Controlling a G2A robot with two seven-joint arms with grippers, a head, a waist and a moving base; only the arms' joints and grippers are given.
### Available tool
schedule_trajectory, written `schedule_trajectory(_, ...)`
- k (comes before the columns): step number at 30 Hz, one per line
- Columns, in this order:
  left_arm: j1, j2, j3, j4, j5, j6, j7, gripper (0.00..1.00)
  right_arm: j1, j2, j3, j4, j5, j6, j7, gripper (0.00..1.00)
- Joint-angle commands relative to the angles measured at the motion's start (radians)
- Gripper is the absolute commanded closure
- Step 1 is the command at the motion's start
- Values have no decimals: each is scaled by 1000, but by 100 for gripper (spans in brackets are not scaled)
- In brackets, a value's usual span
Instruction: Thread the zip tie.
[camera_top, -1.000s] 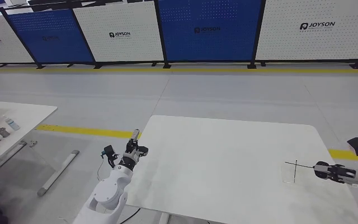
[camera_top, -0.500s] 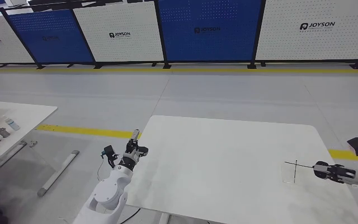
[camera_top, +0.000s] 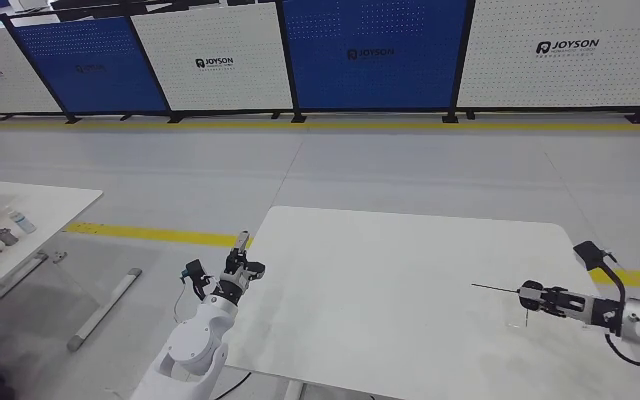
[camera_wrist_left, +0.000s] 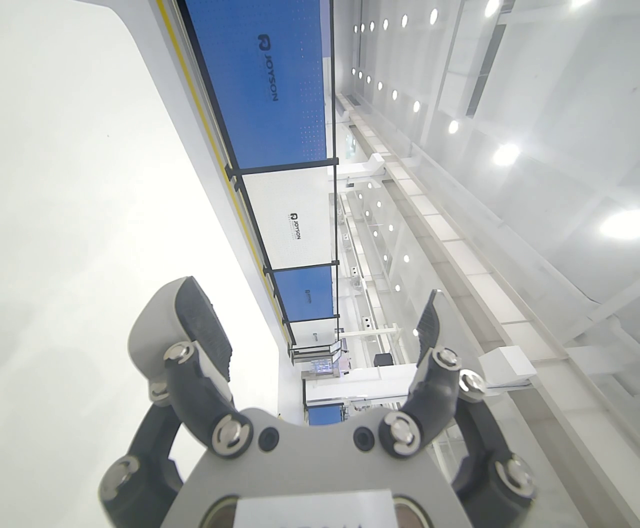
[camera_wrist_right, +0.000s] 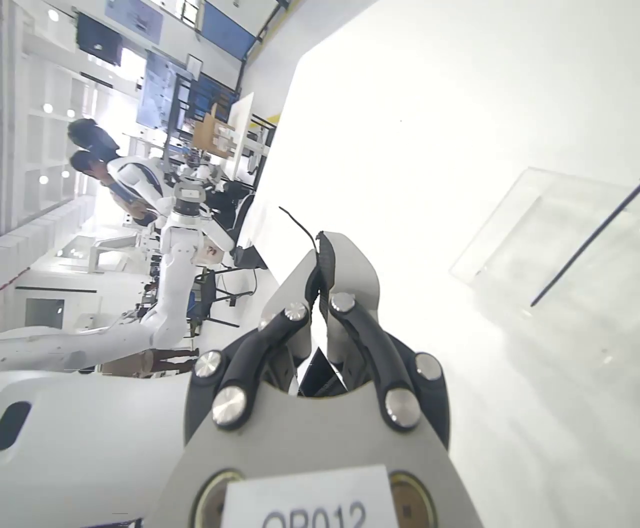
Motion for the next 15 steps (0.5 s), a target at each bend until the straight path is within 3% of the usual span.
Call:
schedule_trajectory(1,0,0,0,0,0,0,0,0,-1,0,4,0,3,-2,1,100)
schedule_trajectory(7,0,0,0,0,0,0,0,0,-1,0,4,0,3,-2,1,100)
schedule_trajectory(10,0,0,0,0,0,0,0,0,-18,-4,22,1,155,-3,39,100)
schedule_trajectory(13,0,0,0,0,0,0,0,0,-37,-11,9,0,287,-55,139,100)
schedule_trajectory(15,0,0,0,0,0,0,0,0,-38,-16,0,11,308,-77,142,100)
